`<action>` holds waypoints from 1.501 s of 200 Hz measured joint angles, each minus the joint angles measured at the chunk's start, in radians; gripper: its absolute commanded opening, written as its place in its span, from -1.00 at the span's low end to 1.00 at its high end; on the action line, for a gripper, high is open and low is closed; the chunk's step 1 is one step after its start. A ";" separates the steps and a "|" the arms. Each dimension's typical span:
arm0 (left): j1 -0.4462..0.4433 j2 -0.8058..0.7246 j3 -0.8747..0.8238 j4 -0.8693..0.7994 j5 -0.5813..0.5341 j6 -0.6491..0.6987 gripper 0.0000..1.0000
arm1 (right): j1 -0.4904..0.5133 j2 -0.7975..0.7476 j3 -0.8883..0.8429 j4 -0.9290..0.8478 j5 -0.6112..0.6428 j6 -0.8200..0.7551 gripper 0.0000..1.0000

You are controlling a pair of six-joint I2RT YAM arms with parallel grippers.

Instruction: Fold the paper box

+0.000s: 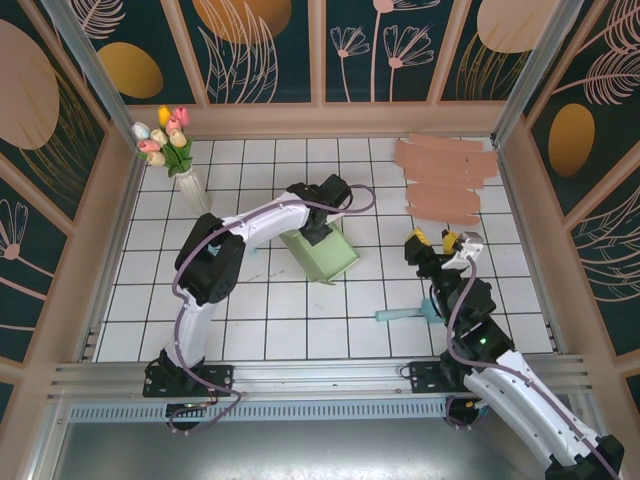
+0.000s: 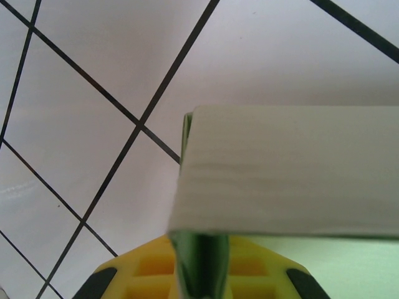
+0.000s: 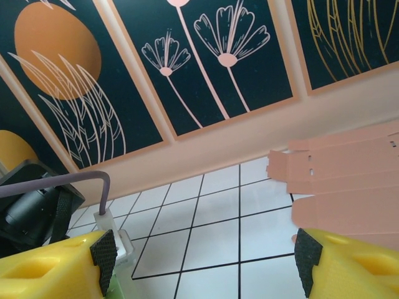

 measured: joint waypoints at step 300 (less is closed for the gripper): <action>-0.034 -0.623 -0.404 0.298 0.042 -1.069 0.42 | -0.030 0.159 -0.009 -0.012 -0.065 -0.005 0.55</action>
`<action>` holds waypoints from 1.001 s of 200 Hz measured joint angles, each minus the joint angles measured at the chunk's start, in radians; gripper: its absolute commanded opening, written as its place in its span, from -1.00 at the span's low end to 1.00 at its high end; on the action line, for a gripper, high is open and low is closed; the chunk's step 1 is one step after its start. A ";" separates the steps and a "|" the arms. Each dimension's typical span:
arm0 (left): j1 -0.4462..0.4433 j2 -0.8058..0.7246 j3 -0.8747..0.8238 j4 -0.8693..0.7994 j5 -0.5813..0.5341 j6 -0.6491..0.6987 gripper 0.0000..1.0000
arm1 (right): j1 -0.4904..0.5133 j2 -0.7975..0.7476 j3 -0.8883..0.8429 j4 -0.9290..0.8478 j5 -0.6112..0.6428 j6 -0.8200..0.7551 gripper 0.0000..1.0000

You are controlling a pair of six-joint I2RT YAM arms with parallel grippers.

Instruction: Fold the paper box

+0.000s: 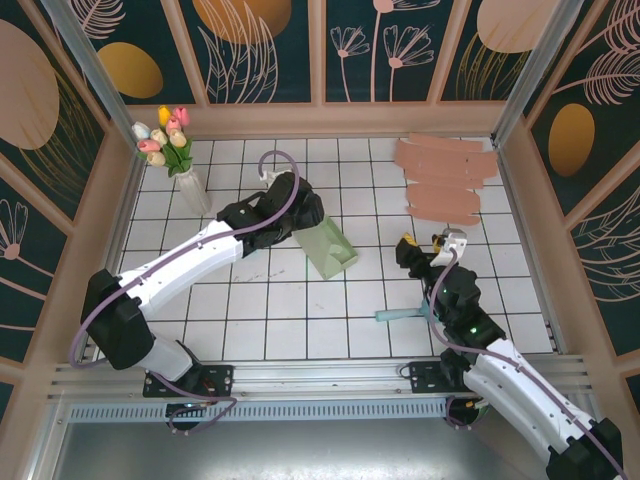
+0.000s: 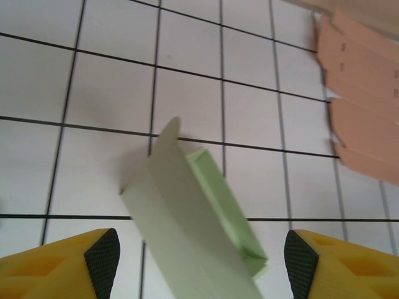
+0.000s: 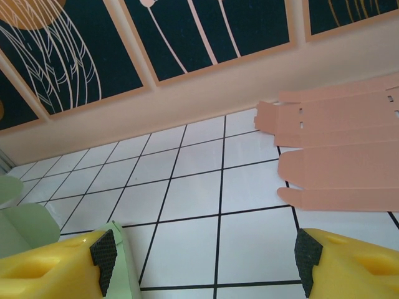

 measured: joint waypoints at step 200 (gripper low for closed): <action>-0.018 0.161 0.132 -0.063 -0.040 0.066 -0.82 | 0.000 0.035 -0.004 0.100 -0.353 -0.076 0.56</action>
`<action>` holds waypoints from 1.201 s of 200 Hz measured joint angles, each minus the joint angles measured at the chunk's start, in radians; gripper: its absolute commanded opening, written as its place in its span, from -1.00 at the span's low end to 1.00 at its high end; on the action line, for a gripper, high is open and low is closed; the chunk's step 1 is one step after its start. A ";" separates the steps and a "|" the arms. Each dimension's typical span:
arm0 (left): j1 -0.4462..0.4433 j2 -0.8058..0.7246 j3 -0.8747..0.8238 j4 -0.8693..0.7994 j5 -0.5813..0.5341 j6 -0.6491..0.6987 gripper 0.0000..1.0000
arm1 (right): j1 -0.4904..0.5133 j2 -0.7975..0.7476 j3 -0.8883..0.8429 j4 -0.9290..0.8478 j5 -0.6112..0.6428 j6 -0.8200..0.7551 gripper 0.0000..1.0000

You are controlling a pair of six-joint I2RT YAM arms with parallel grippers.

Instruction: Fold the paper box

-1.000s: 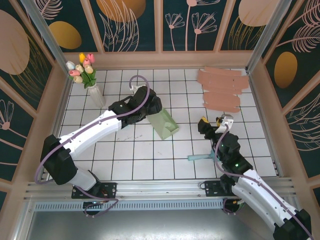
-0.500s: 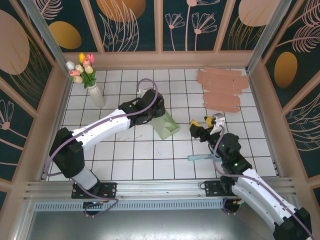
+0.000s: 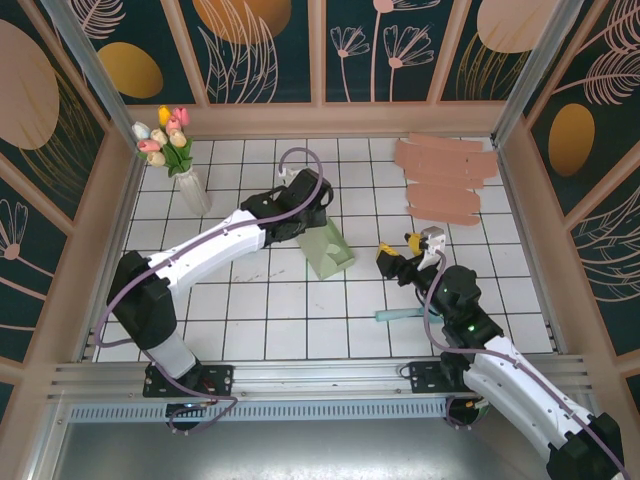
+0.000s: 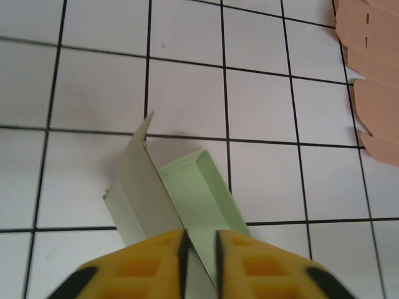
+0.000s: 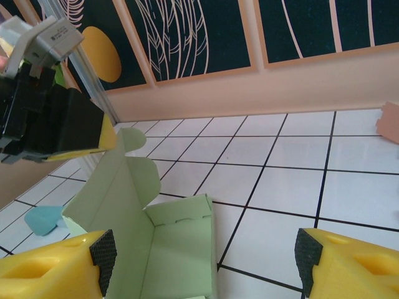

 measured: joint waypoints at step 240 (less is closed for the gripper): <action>-0.007 0.179 0.167 -0.267 -0.061 -0.310 -0.04 | 0.003 0.011 0.000 -0.002 0.027 -0.001 0.56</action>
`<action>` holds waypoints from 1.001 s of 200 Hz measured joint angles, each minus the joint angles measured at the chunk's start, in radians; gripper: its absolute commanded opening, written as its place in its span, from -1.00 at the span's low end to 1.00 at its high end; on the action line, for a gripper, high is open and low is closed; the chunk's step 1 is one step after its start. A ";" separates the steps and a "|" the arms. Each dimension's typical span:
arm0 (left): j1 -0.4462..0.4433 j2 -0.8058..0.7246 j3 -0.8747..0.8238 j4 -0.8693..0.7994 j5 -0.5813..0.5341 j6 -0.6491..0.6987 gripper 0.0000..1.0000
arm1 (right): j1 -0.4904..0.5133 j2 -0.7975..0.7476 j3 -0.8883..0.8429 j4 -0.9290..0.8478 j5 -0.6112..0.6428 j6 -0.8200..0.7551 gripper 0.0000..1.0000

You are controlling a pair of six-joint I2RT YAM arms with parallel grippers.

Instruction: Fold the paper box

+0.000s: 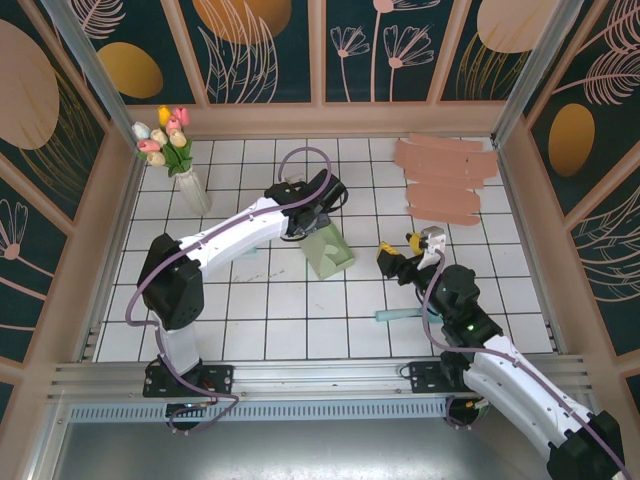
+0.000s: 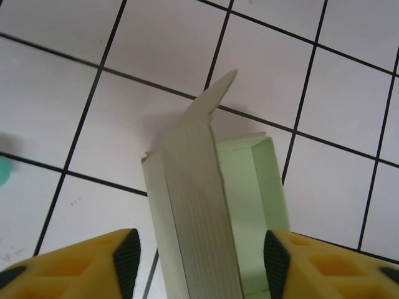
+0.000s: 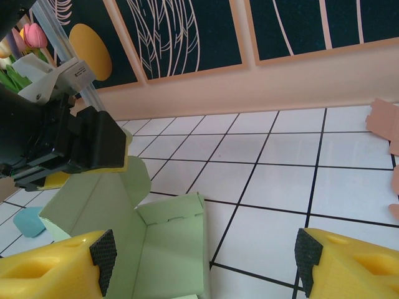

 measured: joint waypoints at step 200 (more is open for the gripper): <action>-0.010 -0.216 -0.062 0.184 0.018 1.170 -1.00 | 0.010 0.064 0.000 0.052 0.007 -0.098 0.60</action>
